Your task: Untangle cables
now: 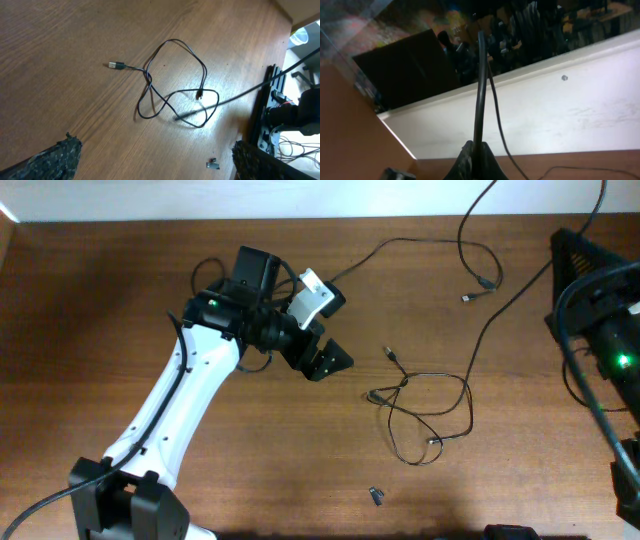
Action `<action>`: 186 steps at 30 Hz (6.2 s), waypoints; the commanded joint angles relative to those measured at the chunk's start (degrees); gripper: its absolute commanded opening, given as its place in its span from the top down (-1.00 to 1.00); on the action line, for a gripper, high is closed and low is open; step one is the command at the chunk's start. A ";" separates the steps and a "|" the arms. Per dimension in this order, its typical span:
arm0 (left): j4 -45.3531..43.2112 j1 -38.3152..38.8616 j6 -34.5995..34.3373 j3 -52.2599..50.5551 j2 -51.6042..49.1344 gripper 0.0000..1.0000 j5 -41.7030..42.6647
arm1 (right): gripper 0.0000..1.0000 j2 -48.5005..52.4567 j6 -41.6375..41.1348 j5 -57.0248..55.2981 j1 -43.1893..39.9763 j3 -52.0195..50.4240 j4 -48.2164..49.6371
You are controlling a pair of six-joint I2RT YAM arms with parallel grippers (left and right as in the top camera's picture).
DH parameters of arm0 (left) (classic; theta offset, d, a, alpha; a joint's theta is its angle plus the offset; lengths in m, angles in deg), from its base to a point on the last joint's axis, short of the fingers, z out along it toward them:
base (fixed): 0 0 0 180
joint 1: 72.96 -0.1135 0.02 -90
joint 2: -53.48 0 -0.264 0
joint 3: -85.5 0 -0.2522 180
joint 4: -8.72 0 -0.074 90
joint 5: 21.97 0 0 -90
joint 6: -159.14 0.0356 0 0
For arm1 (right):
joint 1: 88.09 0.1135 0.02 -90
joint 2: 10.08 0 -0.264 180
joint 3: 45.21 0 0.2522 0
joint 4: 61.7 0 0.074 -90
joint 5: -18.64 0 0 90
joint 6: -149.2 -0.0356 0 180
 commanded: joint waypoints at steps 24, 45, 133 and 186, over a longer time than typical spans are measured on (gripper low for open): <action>-4.26 8.57 53.00 -0.07 0.85 -0.99 -1.22 | 0.92 5.66 -25.27 -0.50 0.24 0.92 14.60; -2.73 19.87 52.98 -0.07 -7.89 -0.58 -1.22 | 0.92 6.40 -31.58 -0.44 0.26 0.92 21.94; -4.66 -4.85 2.97 -0.07 8.48 1.00 -42.16 | -0.65 65.11 42.45 -25.09 11.87 0.90 -16.41; 3.21 -28.70 11.39 -0.17 -16.48 0.95 -39.82 | 0.92 68.13 37.44 -36.13 -14.82 0.55 -1.75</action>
